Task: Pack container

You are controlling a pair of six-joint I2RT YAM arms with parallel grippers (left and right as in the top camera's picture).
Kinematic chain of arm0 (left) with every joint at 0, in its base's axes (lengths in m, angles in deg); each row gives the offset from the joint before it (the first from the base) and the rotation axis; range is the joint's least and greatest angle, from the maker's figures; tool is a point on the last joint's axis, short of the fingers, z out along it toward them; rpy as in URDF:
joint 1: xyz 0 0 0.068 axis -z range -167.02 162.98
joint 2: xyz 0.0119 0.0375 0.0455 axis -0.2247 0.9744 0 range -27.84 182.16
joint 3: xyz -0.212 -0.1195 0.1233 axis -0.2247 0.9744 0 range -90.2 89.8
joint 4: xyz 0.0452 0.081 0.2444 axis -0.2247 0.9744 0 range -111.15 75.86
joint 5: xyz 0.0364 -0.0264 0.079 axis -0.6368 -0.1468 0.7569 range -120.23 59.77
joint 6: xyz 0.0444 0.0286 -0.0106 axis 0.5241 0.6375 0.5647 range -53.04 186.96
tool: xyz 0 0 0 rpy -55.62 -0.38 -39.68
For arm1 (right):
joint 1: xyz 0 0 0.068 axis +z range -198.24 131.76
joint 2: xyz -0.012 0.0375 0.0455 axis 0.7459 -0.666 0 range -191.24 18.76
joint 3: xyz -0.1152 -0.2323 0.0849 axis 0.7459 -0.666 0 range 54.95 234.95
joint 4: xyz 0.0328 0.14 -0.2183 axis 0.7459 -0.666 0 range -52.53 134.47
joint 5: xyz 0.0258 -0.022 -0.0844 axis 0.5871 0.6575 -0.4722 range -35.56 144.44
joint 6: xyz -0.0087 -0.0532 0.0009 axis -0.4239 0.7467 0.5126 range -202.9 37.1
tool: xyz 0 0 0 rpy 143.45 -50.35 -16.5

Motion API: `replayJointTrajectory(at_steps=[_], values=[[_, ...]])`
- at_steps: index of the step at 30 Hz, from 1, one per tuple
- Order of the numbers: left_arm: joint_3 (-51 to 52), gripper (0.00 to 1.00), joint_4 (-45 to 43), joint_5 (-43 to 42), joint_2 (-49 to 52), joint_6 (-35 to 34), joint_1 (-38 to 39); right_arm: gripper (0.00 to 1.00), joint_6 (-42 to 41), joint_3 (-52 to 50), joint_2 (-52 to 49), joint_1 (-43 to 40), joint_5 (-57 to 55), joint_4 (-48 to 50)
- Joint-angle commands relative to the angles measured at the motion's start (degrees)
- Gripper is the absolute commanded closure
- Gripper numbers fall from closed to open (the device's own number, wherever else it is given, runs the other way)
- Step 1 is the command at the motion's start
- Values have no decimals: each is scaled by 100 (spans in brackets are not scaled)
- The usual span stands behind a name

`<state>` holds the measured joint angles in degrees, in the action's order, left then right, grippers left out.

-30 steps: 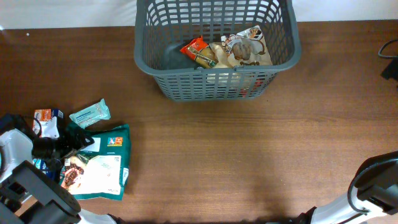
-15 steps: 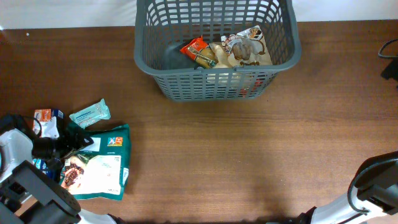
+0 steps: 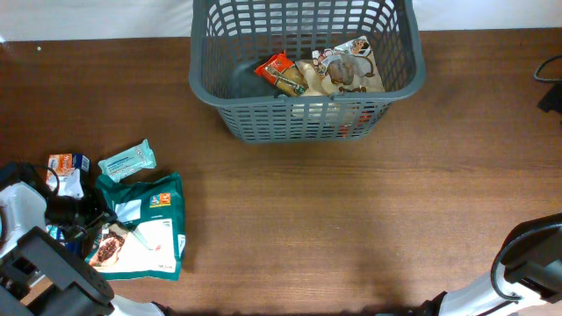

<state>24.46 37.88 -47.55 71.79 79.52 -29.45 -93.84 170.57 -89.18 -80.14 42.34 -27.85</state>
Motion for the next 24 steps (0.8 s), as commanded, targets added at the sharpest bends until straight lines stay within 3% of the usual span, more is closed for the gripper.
replayJointTrajectory(at_steps=[1, 16, 24], values=[[81, 98, -57, 245, 44, -81, -11, 1, -44, -11, 70, 4, 9, 15], [-39, 98, -190, -1176, -52, 122, -11, 1, -44, -11, 70, 4, 9, 15], [-138, 98, -291, -1707, -765, 122, -11, 1, -44, -11, 70, 4, 9, 15]])
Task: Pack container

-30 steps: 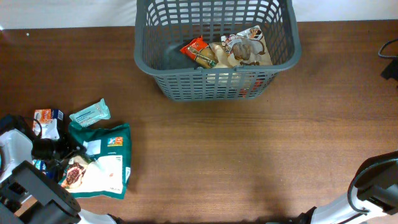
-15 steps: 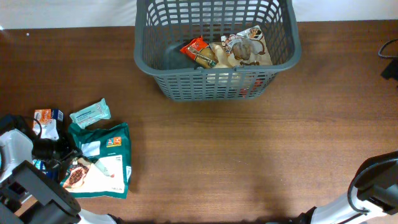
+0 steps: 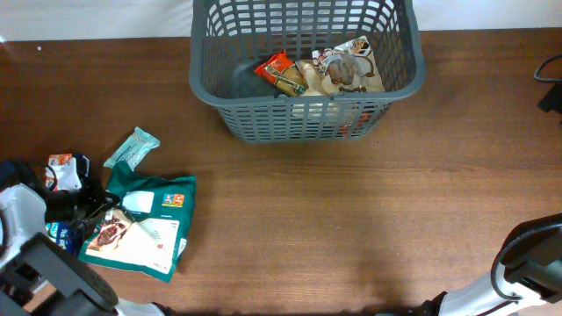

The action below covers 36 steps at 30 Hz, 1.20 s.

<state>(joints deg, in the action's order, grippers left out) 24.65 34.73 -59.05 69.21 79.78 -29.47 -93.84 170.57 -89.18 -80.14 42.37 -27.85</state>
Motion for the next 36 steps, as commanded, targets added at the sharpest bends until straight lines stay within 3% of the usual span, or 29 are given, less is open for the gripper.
replayJointTrajectory(at_steps=[1, 7, 13, 16, 17, 19, 21, 28, 34, 36], values=[[-157, 98, 39, -656, -595, 96, -9, 1, -44, -11, 70, 4, 7, 15], [-157, 98, 68, -1370, -1045, 94, -9, 1, -44, -11, 70, 4, 7, 15], [-155, 99, 199, -1314, -1158, 162, -9, 1, -44, -11, 70, 4, 7, 15], [-155, 98, 308, -828, -1158, 155, -9, 1, -44, -11, 70, 4, 7, 15], [-155, 84, 367, -566, -1158, 153, -9, 1, -44, -11, 70, 4, 7, 15], [-155, 31, 492, 133, -1158, 151, -9, 1, -44, -11, 70, 4, 7, 15], [-155, 1, 555, 787, -1158, 90, -9, 1, -44, -11, 70, 4, 7, 15], [-155, 1, 352, 2312, -1158, -315, -9, 1, -44, -11, 70, 4, 7, 15], [-155, 0, 328, 2365, -1147, -313, -9, 1, -44, -11, 70, 4, 7, 15], [-155, 4, 326, 2277, -1130, -275, -9, 1, -44, -11, 70, 4, 7, 15]])
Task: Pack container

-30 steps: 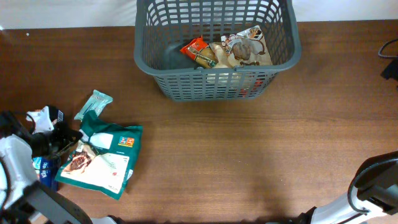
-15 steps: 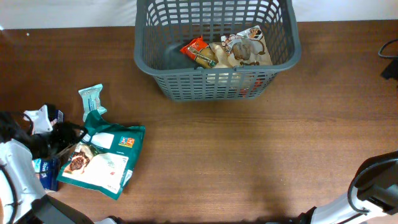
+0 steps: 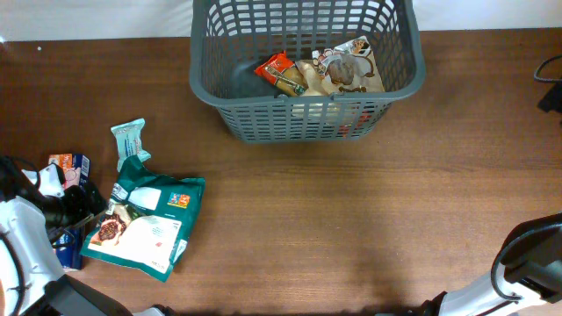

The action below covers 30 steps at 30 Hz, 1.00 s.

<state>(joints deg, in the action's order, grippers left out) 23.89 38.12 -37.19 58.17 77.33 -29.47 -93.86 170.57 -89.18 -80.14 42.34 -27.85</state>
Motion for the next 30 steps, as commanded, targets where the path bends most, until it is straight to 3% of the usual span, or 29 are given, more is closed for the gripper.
replayJointTrajectory(at_steps=[1, 6, 9, 12, 19, 20, 30], values=[[-79, 7, -13, -46, -7, 87, -9, 1, -42, -11, 70, 4, 9, 15], [-79, 11, -15, -704, 223, 669, -9, 1, -42, -11, 70, 4, 9, 15], [-79, 28, -17, -997, 507, 911, -9, 1, -42, -11, 70, 4, 9, 15], [-79, 30, -39, -1268, 789, 1110, -9, 1, -42, -11, 70, 4, 9, 15], [-79, 13, -83, -2065, 1272, 1552, -9, 1, -42, -11, 70, 4, 9, 15], [-79, 7, -94, -2133, 1276, 1604, -9, 1, -42, -11, 70, 4, 9, 15], [-79, 5, -92, -2280, 1338, 1770, -2, 1, -42, -11, 70, 4, 9, 15]])
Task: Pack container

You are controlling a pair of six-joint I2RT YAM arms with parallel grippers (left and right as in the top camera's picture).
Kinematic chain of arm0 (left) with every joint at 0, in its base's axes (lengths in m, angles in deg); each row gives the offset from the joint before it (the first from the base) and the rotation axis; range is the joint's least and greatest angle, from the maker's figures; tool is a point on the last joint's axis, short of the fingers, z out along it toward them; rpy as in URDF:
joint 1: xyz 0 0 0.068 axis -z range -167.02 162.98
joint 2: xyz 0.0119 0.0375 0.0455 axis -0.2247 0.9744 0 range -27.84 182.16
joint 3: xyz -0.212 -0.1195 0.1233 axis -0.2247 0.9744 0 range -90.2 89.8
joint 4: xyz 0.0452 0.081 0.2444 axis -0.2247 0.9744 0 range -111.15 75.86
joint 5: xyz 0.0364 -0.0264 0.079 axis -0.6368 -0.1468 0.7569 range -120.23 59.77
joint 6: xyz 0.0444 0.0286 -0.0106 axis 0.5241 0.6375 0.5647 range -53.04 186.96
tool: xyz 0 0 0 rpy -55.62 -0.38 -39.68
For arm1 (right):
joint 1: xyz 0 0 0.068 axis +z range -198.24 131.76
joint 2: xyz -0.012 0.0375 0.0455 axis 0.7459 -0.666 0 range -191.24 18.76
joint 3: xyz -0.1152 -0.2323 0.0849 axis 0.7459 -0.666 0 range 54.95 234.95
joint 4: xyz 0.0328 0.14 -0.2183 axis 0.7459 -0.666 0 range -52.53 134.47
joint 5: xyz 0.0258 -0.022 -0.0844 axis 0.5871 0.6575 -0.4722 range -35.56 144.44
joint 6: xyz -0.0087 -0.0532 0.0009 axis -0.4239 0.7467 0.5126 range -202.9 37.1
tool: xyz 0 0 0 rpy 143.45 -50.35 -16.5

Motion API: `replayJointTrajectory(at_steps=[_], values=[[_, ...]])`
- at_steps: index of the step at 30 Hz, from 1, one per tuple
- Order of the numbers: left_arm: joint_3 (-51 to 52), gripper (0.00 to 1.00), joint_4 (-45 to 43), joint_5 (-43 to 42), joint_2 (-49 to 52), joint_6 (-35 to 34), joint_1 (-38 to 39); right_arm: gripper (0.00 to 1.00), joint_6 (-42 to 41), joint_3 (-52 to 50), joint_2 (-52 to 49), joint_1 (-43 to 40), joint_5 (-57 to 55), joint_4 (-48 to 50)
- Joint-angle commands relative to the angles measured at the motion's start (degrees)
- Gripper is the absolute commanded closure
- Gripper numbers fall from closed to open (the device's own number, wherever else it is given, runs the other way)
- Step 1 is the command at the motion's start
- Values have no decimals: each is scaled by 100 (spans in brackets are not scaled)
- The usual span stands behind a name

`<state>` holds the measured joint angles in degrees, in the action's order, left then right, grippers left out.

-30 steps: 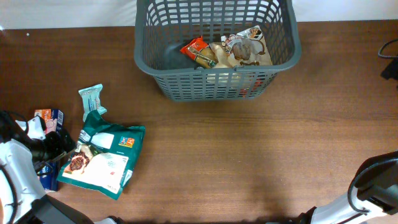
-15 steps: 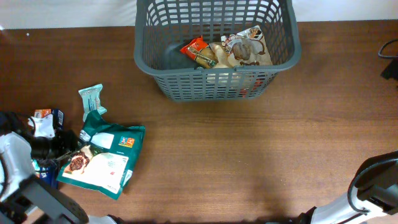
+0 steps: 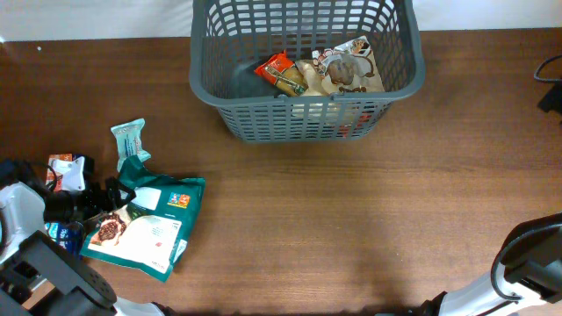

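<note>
A grey plastic basket [image 3: 230, 96] stands at the back centre and holds several snack packs, among them an orange packet [image 3: 277, 68] and a white-brown pouch [image 3: 349, 66]. At the left front a large green bag [image 3: 151, 230] lies flat on the table. My left gripper [image 3: 107, 197] is at the bag's upper left corner. Its dark fingers look spread on either side of that edge, with nothing lifted. Only part of the right arm [image 3: 529, 261] shows at the lower right, and its gripper is out of view.
A pale teal bar wrapper [image 3: 130, 140] lies just behind the green bag. A small orange-and-blue box [image 3: 61, 163] and a blue packet [image 3: 56, 233] sit beside my left arm. A black object [image 3: 551, 86] pokes in at the right edge.
My left gripper has moved right, from just left of the green bag onto its upper left corner. The bag, wrapper and basket lie where they were.
At first the green bag lay nearer the left edge with my left gripper at its left side and the teal wrapper flat behind it. The bag then lay further right and turned, and the wrapper stood more upright. The gripper then sat back from the bag and is now at its corner.
</note>
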<state>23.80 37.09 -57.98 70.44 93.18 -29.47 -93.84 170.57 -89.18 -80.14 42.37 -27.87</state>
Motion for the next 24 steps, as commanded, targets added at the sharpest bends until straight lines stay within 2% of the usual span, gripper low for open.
replayJointTrajectory(at_steps=[1, 16, 17, 19, 20, 24], values=[[-70, 5, 33, -199, 153, 184, -4, 1, -44, -11, 70, 4, 7, 17], [-68, 5, 122, 44, 848, 175, -4, 1, -44, -11, 70, 4, 7, 17], [-68, 17, 114, 59, 885, 175, -4, 1, -44, -11, 70, 4, 7, 17], [-68, 46, 111, 59, 946, 175, -4, 1, -44, -11, 70, 4, 7, 17], [-68, 56, 111, 57, 979, 173, -4, 1, -44, -11, 70, 4, 7, 17], [-68, 64, 111, 55, 1080, 173, -4, 1, -44, -11, 70, 4, 7, 17]])
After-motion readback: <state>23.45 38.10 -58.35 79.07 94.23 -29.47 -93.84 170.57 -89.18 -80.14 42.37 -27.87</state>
